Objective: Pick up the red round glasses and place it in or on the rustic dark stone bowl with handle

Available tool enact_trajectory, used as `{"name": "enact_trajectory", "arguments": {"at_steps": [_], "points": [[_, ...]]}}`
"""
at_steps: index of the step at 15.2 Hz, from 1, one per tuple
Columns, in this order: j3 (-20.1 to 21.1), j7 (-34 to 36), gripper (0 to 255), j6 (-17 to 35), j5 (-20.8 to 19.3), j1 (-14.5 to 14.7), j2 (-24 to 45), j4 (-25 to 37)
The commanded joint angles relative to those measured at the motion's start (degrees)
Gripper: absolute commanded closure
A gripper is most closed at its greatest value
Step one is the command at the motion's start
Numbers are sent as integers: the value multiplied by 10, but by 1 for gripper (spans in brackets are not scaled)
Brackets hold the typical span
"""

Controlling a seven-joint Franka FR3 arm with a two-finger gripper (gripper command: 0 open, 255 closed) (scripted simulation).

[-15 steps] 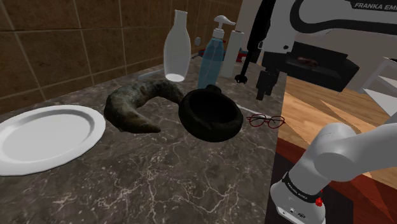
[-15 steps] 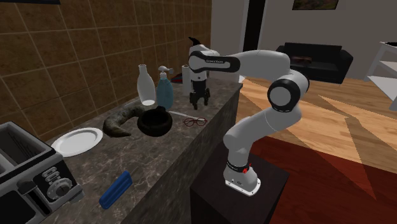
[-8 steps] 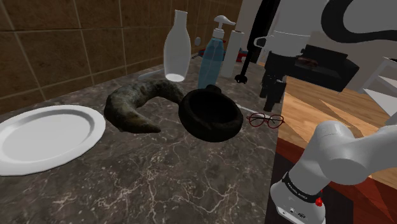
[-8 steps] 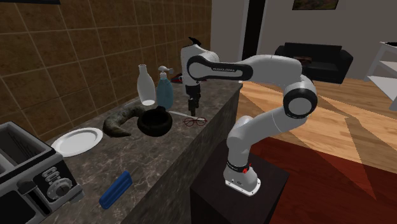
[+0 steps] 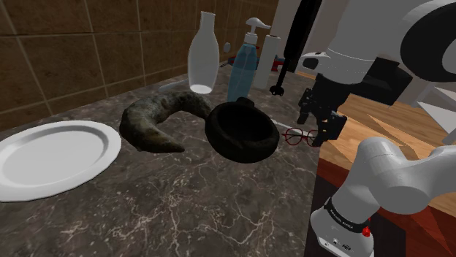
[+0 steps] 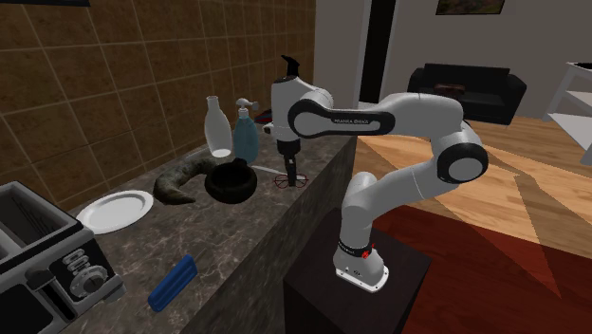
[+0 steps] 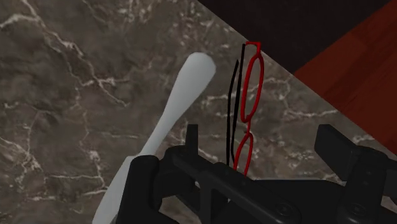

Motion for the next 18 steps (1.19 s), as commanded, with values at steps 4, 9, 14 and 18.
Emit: {"name": "enact_trajectory", "arguments": {"at_steps": [4,9,14,18], "points": [[1,-2,0,22,1,2,-10,-32],[1,-2,0,22,1,2,-10,-32],[1,-2,255,22,1,2,-10,-32],[1,-2,255,22,1,2,-10,-32]]}}
